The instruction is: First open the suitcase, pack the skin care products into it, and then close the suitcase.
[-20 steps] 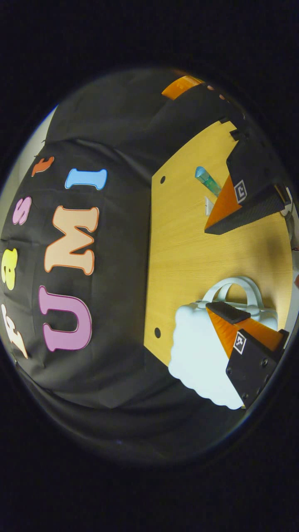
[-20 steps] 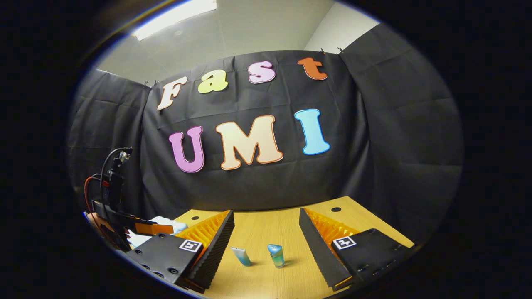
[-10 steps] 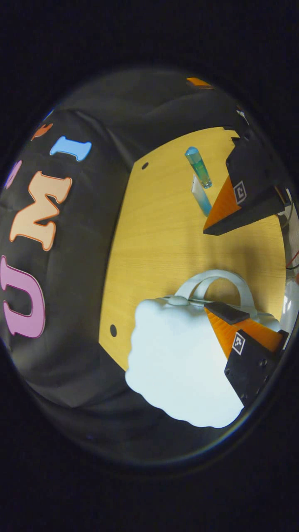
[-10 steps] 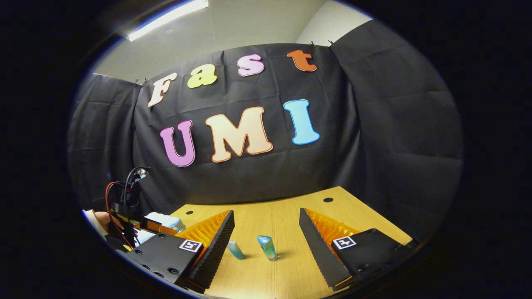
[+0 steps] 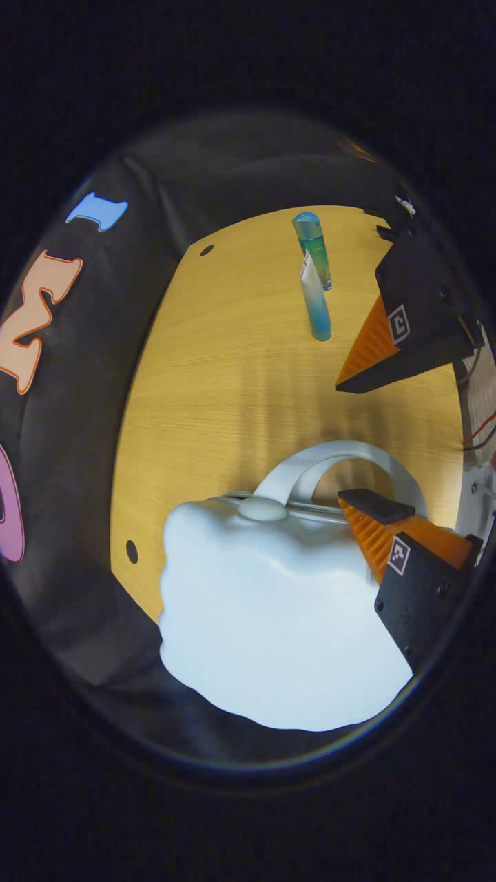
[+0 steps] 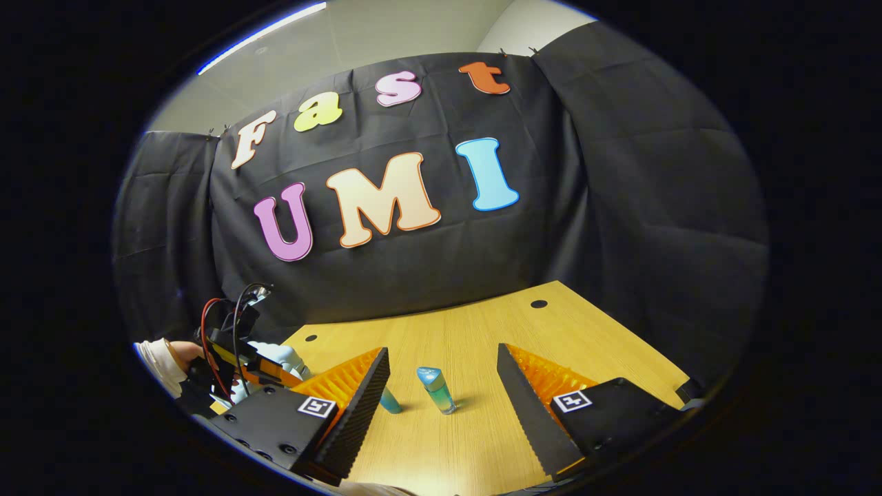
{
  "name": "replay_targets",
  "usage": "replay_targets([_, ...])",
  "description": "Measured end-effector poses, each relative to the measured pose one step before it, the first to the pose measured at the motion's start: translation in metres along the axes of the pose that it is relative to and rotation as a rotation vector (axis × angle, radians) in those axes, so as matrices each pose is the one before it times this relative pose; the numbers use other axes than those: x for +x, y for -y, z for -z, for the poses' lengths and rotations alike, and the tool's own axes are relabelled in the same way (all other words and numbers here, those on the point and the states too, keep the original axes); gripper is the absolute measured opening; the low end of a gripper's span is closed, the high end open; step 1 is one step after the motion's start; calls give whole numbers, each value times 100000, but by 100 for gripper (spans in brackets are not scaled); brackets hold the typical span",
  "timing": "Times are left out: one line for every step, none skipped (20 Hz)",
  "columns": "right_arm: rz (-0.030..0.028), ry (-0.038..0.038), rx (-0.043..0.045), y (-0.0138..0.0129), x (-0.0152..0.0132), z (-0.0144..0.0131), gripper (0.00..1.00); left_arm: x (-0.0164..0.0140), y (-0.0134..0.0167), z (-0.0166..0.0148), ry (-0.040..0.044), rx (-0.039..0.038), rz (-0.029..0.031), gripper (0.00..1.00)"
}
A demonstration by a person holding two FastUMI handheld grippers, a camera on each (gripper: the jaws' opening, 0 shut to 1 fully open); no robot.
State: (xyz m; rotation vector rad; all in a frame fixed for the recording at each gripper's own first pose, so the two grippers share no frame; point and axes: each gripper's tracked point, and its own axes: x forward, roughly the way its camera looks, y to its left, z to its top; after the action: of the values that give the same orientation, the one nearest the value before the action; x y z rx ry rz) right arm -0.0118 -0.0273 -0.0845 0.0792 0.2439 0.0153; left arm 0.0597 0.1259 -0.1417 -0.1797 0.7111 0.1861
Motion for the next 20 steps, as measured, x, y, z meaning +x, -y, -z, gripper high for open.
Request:
replay_targets([311, -308, 154, 269, 70, 117, 98, 323, -63, 116, -1882, -539, -1334, 83])
replay_targets([403, -105, 196, 247, -59, -90, 98, 309, -45, 28, -1417, -621, -955, 82])
replay_targets([388, 61, 154, 241, 147, 110, 98, 293, 9, 125, -1317, -339, -687, 82])
replay_targets([475, -93, 154, 287, 50, -57, 98, 204, 89, 8, -987, -347, -323, 81])
replay_targets([460, -328, 153, 265, 131, 119, 98, 256, 68, 15, -998, -153, -380, 80])
replay_targets([439, -430, 201, 245, 51, 63, 98, 209, 50, 160, -1224, -184, -93, 80])
replay_targets([395, -350, 340, 295, 79, 44, 98, 214, 85, 220, -1277, -224, 93, 78])
replay_targets([310, -190, 539, 172, 56, -78, 98, 378, -131, 79, -843, -155, -426, 78])
replay_targets([158, 117, 619, 193, 28, -67, 98, 282, -136, 299, -1139, -74, -688, 76])
replay_targets([214, 113, 492, 138, 85, -111, 98, 225, -53, 259, -1208, -37, -364, 72])
replay_targets([219, 18, 290, 249, 59, 10, 98, 219, -77, 162, -744, 147, -322, 67])
replay_targets([-103, -511, 129, 123, 94, 29, 98, 193, -60, 235, -1176, -31, -598, 64])
replay_targets([-190, -791, -67, 59, 12, 242, 98, 240, -116, 309, -1049, -227, -315, 51])
replay_targets([102, -471, -346, 148, 108, 91, 98, 182, -54, 194, -1107, -493, -43, 53])
replay_targets([80, -526, -462, 177, 145, 154, 98, 189, 104, 296, -1064, -551, 309, 42])
replay_targets([18, -667, -404, 58, 77, 108, 98, 74, -100, 103, -747, 31, -612, 40])
replay_targets([-317, -587, -234, -45, 73, 223, 98, 168, -431, -4, -125, 752, -1546, 38])
replay_targets([-427, -754, -161, -68, 4, 253, 98, 43, -221, -12, -321, 428, -912, 34])
replay_targets([-144, -647, -253, 103, -8, 313, 98, 114, -122, 137, -542, 293, -190, 25])
replay_targets([-104, -546, -315, 3, 89, 150, 98, -169, -31, -149, 70, 312, 262, 21])
